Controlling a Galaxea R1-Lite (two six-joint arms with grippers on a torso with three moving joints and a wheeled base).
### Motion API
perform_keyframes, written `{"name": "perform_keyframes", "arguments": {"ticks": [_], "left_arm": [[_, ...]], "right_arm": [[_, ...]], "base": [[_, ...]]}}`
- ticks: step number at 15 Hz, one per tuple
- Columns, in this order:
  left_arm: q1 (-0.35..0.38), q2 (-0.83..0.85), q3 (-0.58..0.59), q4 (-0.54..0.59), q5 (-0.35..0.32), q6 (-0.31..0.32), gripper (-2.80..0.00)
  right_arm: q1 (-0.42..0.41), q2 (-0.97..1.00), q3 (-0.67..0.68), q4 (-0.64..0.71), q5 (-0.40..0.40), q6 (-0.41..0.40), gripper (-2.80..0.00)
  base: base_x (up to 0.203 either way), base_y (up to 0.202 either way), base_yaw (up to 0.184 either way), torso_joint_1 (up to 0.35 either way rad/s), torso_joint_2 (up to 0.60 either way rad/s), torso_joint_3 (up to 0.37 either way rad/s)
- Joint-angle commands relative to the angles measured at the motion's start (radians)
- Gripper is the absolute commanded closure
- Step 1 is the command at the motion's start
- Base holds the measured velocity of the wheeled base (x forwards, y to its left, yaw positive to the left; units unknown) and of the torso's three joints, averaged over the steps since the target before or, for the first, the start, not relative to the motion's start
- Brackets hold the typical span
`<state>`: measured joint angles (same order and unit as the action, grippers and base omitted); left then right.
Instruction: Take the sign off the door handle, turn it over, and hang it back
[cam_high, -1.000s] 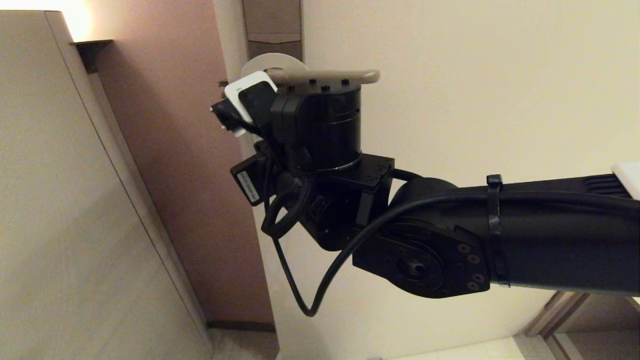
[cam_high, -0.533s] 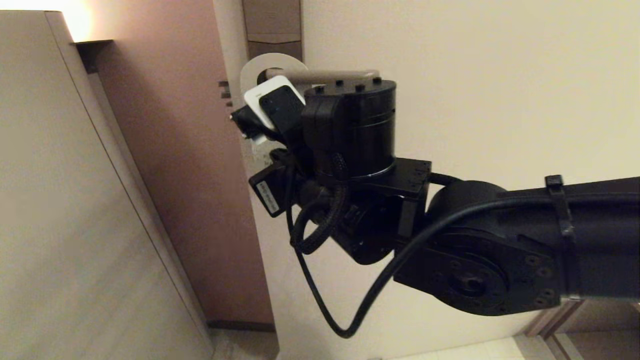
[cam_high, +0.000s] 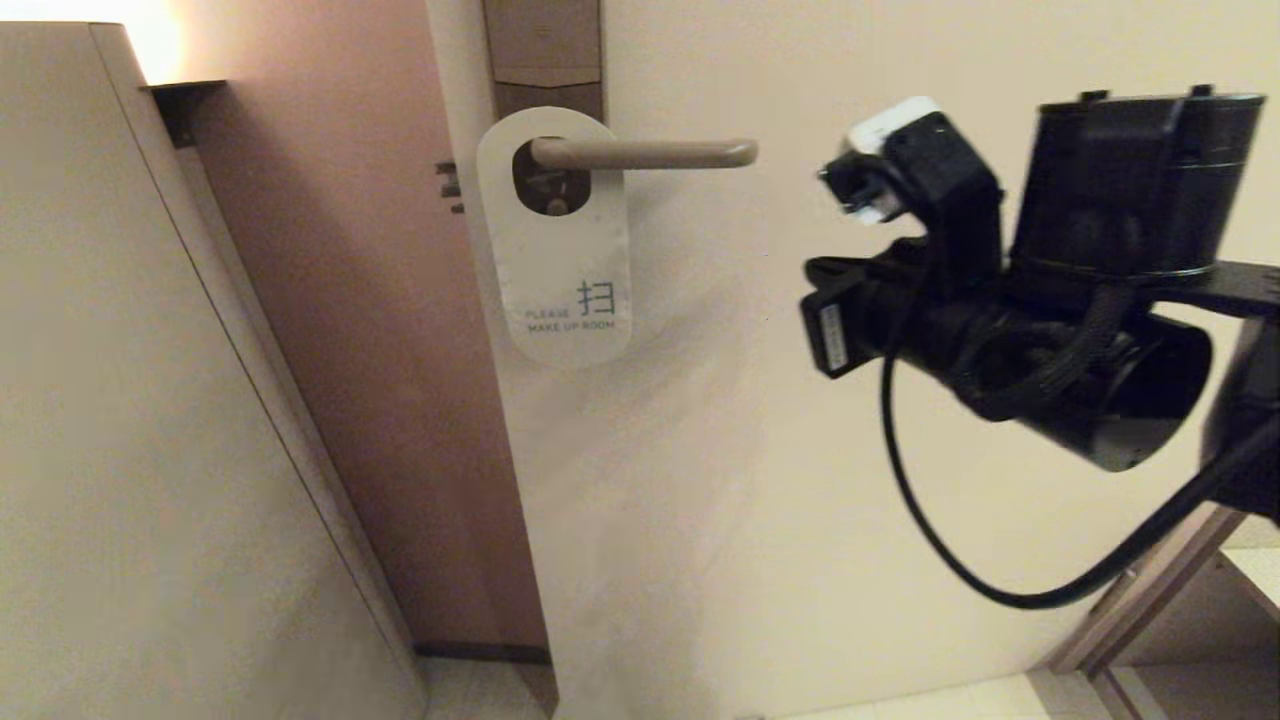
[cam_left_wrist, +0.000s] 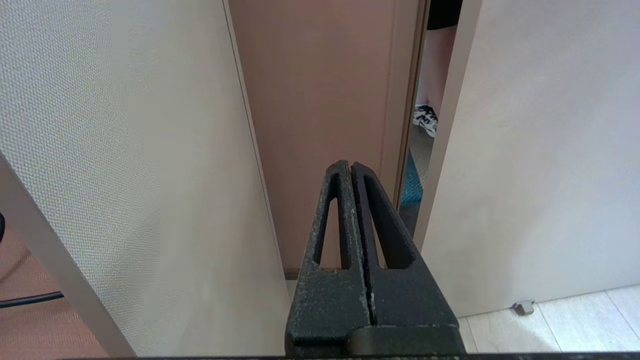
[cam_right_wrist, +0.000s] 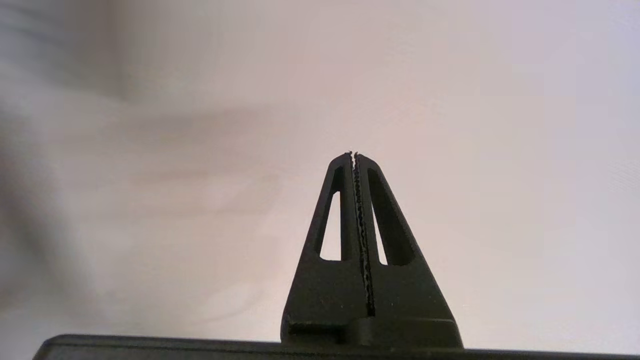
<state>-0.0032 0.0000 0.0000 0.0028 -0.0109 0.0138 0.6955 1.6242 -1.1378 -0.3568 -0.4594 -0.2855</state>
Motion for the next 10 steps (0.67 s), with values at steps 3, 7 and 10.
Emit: {"name": "perform_keyframes", "arguments": {"ticks": [3,7,10], "left_arm": [[0.000,0.001,0.000,0.000,0.000,0.000,0.00],[0.000,0.001,0.000,0.000,0.000,0.001,0.00],[0.000,0.000,0.000,0.000,0.000,0.000,0.00]], "right_arm": [[-0.240,-0.241,0.190,-0.003,0.009,-0.023,0.00],[-0.359,-0.420,0.423,-0.002,0.047,-0.015,0.00],[-0.408,-0.558,0.598,-0.002,0.110,0.013,0.00]], "base": [[0.000,0.000,0.000,0.000,0.00,0.000],[0.000,0.000,0.000,0.000,0.00,0.000],[0.000,0.000,0.000,0.000,0.00,0.000]]}}
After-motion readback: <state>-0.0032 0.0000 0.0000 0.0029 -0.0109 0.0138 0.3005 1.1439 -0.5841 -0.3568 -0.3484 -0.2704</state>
